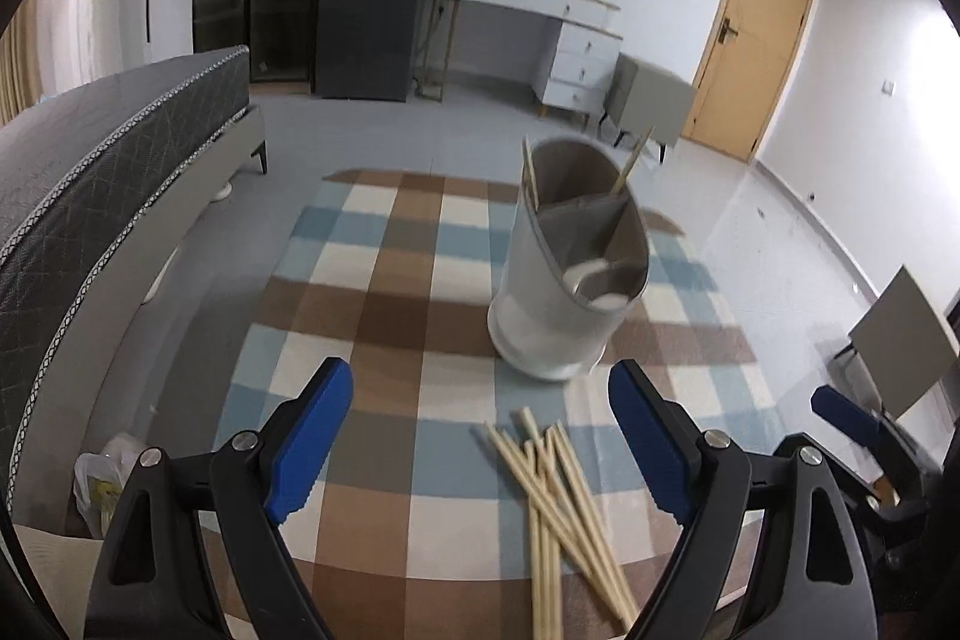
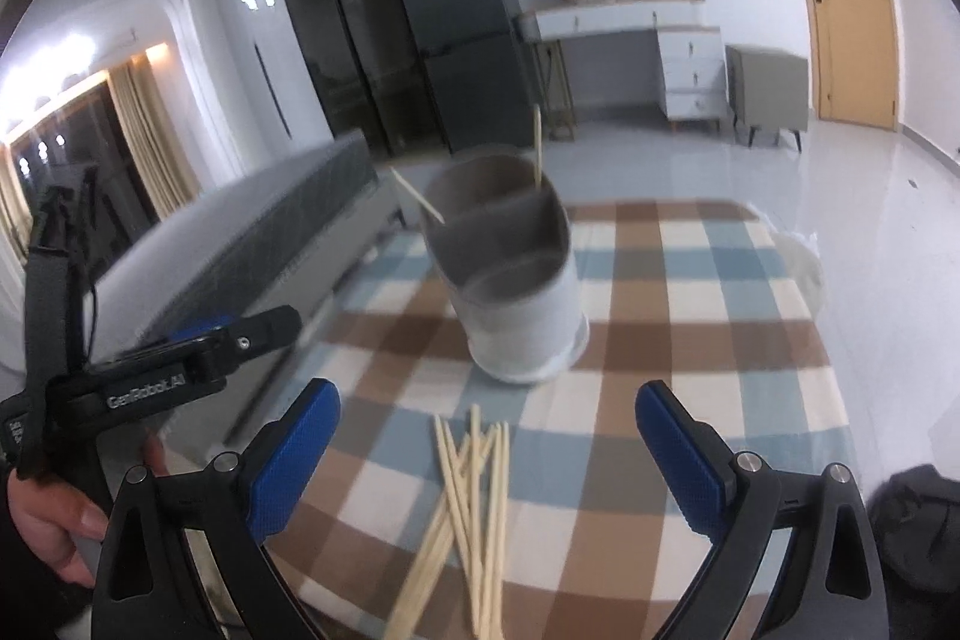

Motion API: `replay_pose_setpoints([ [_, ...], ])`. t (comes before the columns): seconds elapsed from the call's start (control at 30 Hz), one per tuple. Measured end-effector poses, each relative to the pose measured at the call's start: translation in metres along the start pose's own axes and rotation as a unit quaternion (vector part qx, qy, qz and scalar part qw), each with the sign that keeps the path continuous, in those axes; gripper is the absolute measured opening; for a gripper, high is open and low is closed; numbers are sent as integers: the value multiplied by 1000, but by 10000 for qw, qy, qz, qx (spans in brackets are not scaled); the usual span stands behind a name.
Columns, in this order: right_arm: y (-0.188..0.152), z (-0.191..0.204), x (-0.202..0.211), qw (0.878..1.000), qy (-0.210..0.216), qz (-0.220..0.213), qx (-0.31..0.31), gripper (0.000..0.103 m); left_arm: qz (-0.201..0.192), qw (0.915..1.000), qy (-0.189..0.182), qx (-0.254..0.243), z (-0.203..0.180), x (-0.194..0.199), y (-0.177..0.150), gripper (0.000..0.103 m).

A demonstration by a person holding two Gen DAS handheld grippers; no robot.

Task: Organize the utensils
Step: 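Withdraw both open tools from the utensil holder, then grasp another chopstick with the right tool while the left tool lowers toward the pile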

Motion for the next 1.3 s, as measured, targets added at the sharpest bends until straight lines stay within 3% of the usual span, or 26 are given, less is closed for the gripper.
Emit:
replay_pose_setpoints([
  [0.1, -8, -3, -18, 9989, -283, 350, 113, 98, 128, 9997, 189, 38, 9, -6, -7, 84],
  [0.2, -12, -8, -34, 9974, -286, 665, 54, 93, 295, 9988, 119, 369, 23, -14, -8, 84],
  [0.33, -19, -14, -60, 9928, -348, 1146, -37, 78, 462, 9969, 169, 618, 34, -23, -7, 84],
  [0.6, -38, -16, -115, 9791, -509, 1961, 171, 61, 702, 9946, 136, 759, 40, -36, -5, 84],
  [0.7, -47, -17, -133, 9722, -498, 2282, 171, 46, 941, 9919, 321, 792, 47, -43, -9, 84],
  [1.3, -54, -8, -158, 9541, -1014, 2720, 745, 28, 1241, 9804, 211, 1517, 71, -47, -8, 84],
])
Point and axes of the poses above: each gripper's, at about its wrist camera, not at the fingertips, and x roughly against the way its jaws point, z to its left, y to its top, the point moved 4 cm from there along -x, roughly the way its jaws point, and after that the axes turned 5 degrees about -x, right-handed, at the moved point
